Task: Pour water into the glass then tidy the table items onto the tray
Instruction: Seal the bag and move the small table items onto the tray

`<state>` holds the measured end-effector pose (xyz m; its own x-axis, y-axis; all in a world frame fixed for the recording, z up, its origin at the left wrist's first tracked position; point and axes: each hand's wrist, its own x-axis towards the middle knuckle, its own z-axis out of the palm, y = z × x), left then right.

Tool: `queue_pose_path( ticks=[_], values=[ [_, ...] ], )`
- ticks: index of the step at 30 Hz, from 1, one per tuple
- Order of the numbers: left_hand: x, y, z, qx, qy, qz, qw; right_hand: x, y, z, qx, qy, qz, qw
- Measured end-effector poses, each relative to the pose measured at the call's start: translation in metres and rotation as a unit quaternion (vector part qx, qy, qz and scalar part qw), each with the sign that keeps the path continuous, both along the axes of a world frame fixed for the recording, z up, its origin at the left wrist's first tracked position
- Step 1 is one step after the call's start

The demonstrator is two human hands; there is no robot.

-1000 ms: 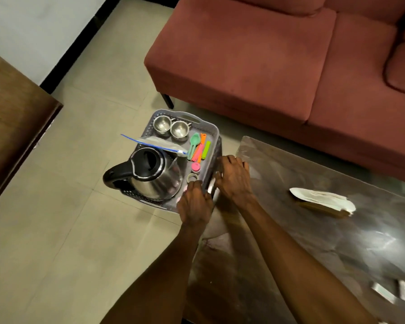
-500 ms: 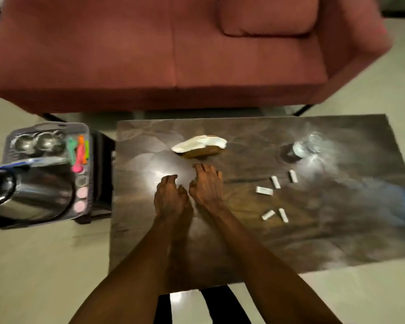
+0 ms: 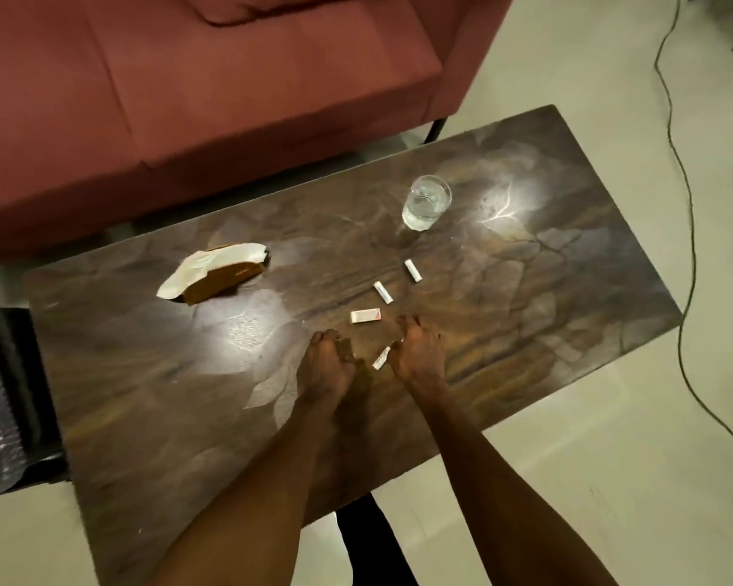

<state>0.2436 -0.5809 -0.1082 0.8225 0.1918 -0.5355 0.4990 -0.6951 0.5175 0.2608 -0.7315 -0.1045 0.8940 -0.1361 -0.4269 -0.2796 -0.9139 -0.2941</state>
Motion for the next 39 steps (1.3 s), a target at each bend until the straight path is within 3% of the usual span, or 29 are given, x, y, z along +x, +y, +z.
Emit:
queue_pose_path(
  ticks=[8, 12, 21, 32, 39],
  values=[
    [0.004, -0.044, -0.028, -0.01, 0.034, -0.035, 0.999, -0.014, -0.055, -0.026, 0.031, 0.047, -0.057, 0.997],
    [0.009, -0.055, -0.037, -0.018, 0.036, -0.051, 0.998, -0.01, -0.052, -0.036, 0.046, 0.019, -0.083, 0.995],
    [0.015, -0.057, -0.054, -0.024, 0.022, -0.096, 0.995, -0.008, -0.041, -0.053, 0.046, 0.018, -0.049, 0.998],
    [-0.003, -0.029, -0.052, -0.065, -0.031, -0.081, 0.994, -0.014, -0.028, -0.048, 0.111, -0.031, -0.048, 0.992],
    [-0.018, 0.043, -0.03, -0.054, -0.079, 0.016, 0.995, -0.02, 0.033, -0.03, 0.168, -0.098, -0.025, 0.981]
  ],
)
